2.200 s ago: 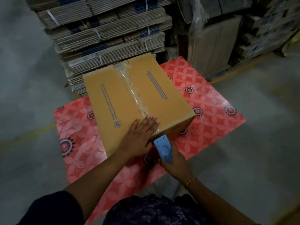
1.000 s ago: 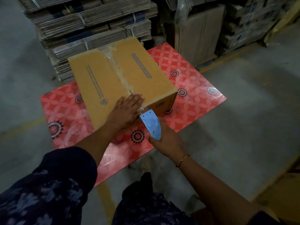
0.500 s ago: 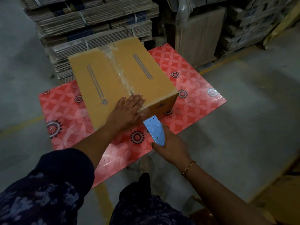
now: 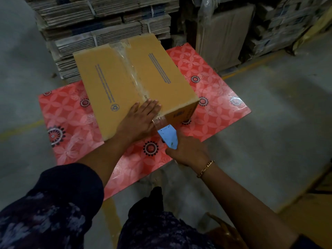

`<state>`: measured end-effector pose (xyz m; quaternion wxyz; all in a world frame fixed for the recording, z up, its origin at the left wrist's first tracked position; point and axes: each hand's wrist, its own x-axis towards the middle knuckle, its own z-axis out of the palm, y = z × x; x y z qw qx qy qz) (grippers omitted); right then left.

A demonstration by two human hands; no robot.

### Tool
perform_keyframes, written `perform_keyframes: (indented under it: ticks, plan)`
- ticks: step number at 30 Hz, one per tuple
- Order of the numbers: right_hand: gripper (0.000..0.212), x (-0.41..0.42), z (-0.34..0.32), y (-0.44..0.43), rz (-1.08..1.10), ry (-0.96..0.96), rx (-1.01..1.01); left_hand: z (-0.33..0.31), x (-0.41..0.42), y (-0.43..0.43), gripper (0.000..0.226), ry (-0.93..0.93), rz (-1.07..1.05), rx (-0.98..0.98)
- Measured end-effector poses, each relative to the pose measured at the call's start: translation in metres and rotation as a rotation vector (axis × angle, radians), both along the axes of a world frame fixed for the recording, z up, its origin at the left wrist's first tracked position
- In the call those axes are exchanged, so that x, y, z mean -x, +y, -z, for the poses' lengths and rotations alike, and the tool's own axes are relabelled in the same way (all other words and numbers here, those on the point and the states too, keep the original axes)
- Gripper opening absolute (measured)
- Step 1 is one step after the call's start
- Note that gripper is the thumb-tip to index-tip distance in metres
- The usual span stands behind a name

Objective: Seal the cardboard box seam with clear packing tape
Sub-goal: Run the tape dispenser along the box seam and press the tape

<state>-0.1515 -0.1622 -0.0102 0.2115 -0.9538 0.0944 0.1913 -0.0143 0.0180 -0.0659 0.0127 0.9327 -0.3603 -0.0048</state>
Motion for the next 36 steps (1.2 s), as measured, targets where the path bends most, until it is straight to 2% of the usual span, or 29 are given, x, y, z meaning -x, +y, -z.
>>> perform_keyframes:
  ticks: [4, 6, 9, 14, 16, 17, 19, 23, 27, 31, 33, 36]
  plan:
    - [0.059, -0.022, -0.017, 0.002, -0.057, 0.046, 0.096, 0.003, 0.000, 0.000, 0.066, -0.013, -0.006, 0.003]
    - [0.040, -0.036, -0.026, 0.005, -0.078, 0.055, 0.046, 0.004, -0.001, 0.001, 0.064, -0.019, -0.009, -0.003]
    - [0.057, -0.057, -0.036, 0.011, -0.074, 0.129, 0.050, 0.002, -0.004, -0.001, 0.066, 0.006, -0.012, -0.015]
    - [0.055, -0.079, -0.040, 0.015, -0.124, 0.191, 0.052, 0.001, -0.004, 0.001, 0.066, -0.011, -0.004, -0.044]
    - [0.028, -0.070, -0.033, 0.008, -0.240, 0.326, 0.068, 0.000, -0.002, 0.000, 0.065, -0.024, -0.006, -0.033]
    - [0.022, -0.058, -0.022, 0.001, -0.270, 0.413, 0.117, -0.001, -0.002, -0.001, 0.065, -0.028, -0.005, -0.029]
    - [0.028, -0.022, 0.005, -0.015, -0.276, 0.529, 0.171, 0.002, -0.003, -0.002, 0.064, -0.042, 0.007, -0.031]
    - [0.057, 0.028, 0.037, -0.040, -0.151, 0.415, -0.005, 0.004, -0.011, -0.003, 0.063, -0.046, 0.002, -0.002]
    - [0.074, 0.028, 0.042, -0.043, -0.133, 0.240, -0.043, 0.000, -0.026, -0.007, 0.065, -0.024, -0.001, -0.023]
    - [0.066, 0.002, 0.041, -0.038, -0.124, 0.020, -0.100, -0.004, -0.038, -0.010, 0.067, -0.007, -0.008, -0.022]
    - [0.070, -0.015, 0.049, -0.037, -0.190, -0.018, -0.091, -0.006, -0.045, -0.011, 0.069, -0.005, -0.011, -0.021]
    - [0.068, -0.034, 0.074, -0.040, -0.490, -0.181, 0.138, -0.009, -0.056, -0.012, 0.071, 0.014, -0.014, -0.016]
